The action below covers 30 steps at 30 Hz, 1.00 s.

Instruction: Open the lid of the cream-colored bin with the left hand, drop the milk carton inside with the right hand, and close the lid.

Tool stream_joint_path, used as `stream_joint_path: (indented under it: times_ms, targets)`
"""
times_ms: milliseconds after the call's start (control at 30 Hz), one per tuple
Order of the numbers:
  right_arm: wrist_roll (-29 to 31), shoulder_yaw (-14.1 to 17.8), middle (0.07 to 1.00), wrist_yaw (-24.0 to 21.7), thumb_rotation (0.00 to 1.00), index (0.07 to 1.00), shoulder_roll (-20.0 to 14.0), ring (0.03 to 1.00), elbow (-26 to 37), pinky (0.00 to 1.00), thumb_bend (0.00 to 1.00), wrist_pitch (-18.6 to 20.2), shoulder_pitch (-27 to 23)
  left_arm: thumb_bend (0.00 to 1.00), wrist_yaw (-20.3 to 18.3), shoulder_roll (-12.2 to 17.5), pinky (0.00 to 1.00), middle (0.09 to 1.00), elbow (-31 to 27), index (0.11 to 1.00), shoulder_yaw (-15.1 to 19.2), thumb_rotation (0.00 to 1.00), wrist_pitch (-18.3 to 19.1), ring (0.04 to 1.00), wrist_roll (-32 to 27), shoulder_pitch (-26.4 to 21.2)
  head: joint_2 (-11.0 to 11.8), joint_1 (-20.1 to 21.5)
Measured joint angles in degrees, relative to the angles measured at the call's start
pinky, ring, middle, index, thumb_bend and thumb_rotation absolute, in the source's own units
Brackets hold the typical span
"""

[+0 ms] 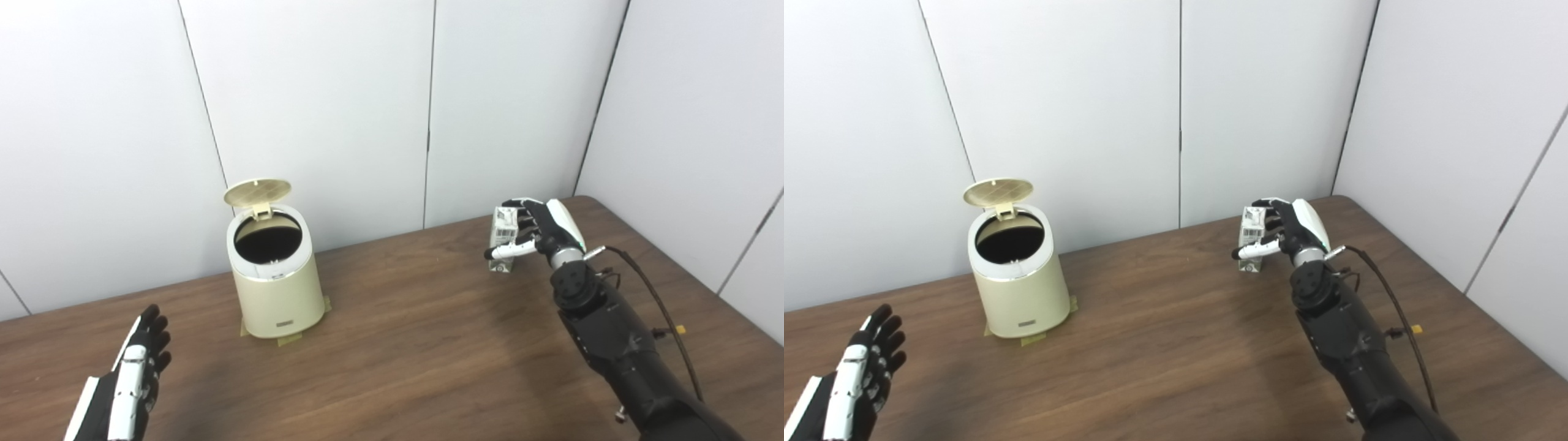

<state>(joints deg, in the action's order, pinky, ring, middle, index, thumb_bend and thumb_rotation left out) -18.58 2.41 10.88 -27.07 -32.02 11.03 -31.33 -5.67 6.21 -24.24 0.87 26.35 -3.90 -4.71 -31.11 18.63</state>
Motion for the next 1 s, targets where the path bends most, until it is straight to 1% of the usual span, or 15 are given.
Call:
stream_joint_path:
  times_ms: [33, 67, 100, 133, 200, 300, 500, 600, 700, 733, 833, 867, 900, 967, 1000]
  targets:
    - [0.01, 0.01, 0.501, 0.56, 0.00, 0.582, 0.00, 0.506, -1.47, 0.47, 0.61, -1.06, -0.38, 0.31, -0.10, 0.06, 1.00, 1.000, 0.06, 1.000, -0.06, 1.00, -0.05, 1.000, 0.00, 0.01, 0.00, 0.00]
    - [-0.01, 0.05, 0.482, 1.24, 0.00, 0.550, -0.04, 0.464, -2.92, 0.45, 0.57, -1.92, -0.79, 0.31, -0.38, 0.14, 1.00, 1.000, 0.22, 1.000, -0.11, 1.00, -0.19, 1.000, -0.01, 0.01, -0.26, 0.00]
    - [-0.12, -0.01, 0.473, 1.75, 0.00, 0.521, -0.11, 0.439, -3.86, 0.43, 0.54, -2.82, -0.87, 0.32, -0.73, 0.24, 1.00, 0.999, 0.39, 1.000, -0.21, 1.00, -0.28, 1.000, -0.01, 0.01, -0.26, 0.00]
    - [-0.39, -0.13, 0.477, 2.53, 0.00, 0.502, -0.10, 0.437, -4.28, 0.42, 0.53, -3.65, -0.86, 0.32, -0.97, 0.37, 1.00, 0.997, 0.48, 1.000, -0.28, 1.00, -0.32, 0.999, 0.00, 0.01, -0.26, 0.09]
    - [-0.78, -0.35, 0.486, 2.96, 0.00, 0.482, -0.10, 0.440, -4.59, 0.41, 0.52, -4.33, -0.86, 0.34, -1.10, 0.49, 1.00, 0.991, 0.49, 1.000, -0.39, 0.99, -0.32, 0.994, 0.08, -0.01, -0.26, 0.26]
    - [-0.81, -0.40, 0.475, 3.07, 0.00, 0.493, -0.09, 0.435, -4.60, 0.39, 0.52, -4.35, -0.86, 0.34, -1.11, 0.48, 1.00, 0.991, 0.49, 1.000, -0.56, 0.99, -0.32, 0.993, 0.17, -0.11, -0.18, 0.18]
    - [-0.77, -0.28, 0.487, 3.38, 0.00, 0.489, 0.02, 0.414, -4.59, 0.37, 0.52, -4.42, -0.85, 0.37, -1.10, 0.50, 1.00, 0.984, 0.75, 1.000, -0.52, 0.96, -0.43, 0.985, 0.24, -0.11, -0.35, -0.26]
    - [-0.60, -0.13, 0.491, 3.66, 0.00, 0.489, 0.17, 0.412, -4.59, 0.37, 0.52, -4.64, -0.75, 0.37, -1.12, 0.63, 1.00, 0.987, 0.79, 1.000, -0.50, 0.96, -0.57, 0.989, 0.24, -0.11, -0.44, -0.44]
    - [-0.63, -0.11, 0.481, 4.47, 0.00, 0.495, 0.35, 0.399, -4.51, 0.36, 0.52, -4.98, -0.51, 0.36, -1.07, 0.77, 1.00, 0.986, 0.79, 1.000, -0.51, 0.97, -0.58, 0.986, 0.30, -0.10, -0.53, -1.76]
    - [-0.66, -0.07, 0.476, 4.84, 0.00, 0.498, 0.43, 0.390, -4.16, 0.35, 0.52, -5.02, -0.22, 0.37, -1.04, 0.74, 1.00, 0.986, 0.79, 1.000, -0.56, 0.96, -0.59, 0.985, 0.39, -0.10, -0.53, -1.76]
    - [-0.66, 0.04, 0.478, 5.20, 0.00, 0.508, 0.80, 0.376, -0.65, 0.33, 0.52, -5.39, 1.36, 0.41, -0.95, 0.59, 1.00, 0.988, 0.80, 1.000, -0.80, 0.94, -0.91, 0.986, 1.20, 0.04, -0.62, -4.04]
    - [-0.74, 0.03, 0.479, 5.33, 0.00, 0.512, 0.98, 0.369, 0.53, 0.32, 0.52, -6.06, 1.87, 0.42, -0.92, 0.43, 1.00, 0.988, 0.80, 1.000, -0.80, 0.93, -1.34, 0.986, 1.34, 0.21, -0.62, -4.65]
    - [-1.01, -0.06, 0.480, 5.53, 0.00, 0.515, 1.14, 0.361, 1.84, 0.31, 0.52, -6.74, 2.34, 0.41, -0.88, 0.24, 1.00, 0.990, 0.80, 1.000, -0.80, 0.92, -2.04, 0.987, 1.43, 0.42, -0.62, -4.66]
    - [-1.71, -0.23, 0.489, 5.95, 0.00, 0.526, 1.58, 0.362, 4.90, 0.30, 0.51, -7.42, 2.97, 0.40, -0.86, -0.17, 1.00, 0.986, 0.81, 1.000, -0.95, 0.92, -2.78, 0.982, 1.54, 0.98, -0.53, -6.50]
    - [-1.90, -0.20, 0.492, 5.98, 0.00, 0.516, 1.83, 0.365, 6.08, 0.30, 0.52, -7.49, 2.98, 0.39, -0.81, -0.33, 0.99, 0.982, 0.81, 1.000, -1.10, 0.92, -2.80, 0.977, 1.67, 1.30, -0.35, -7.29]
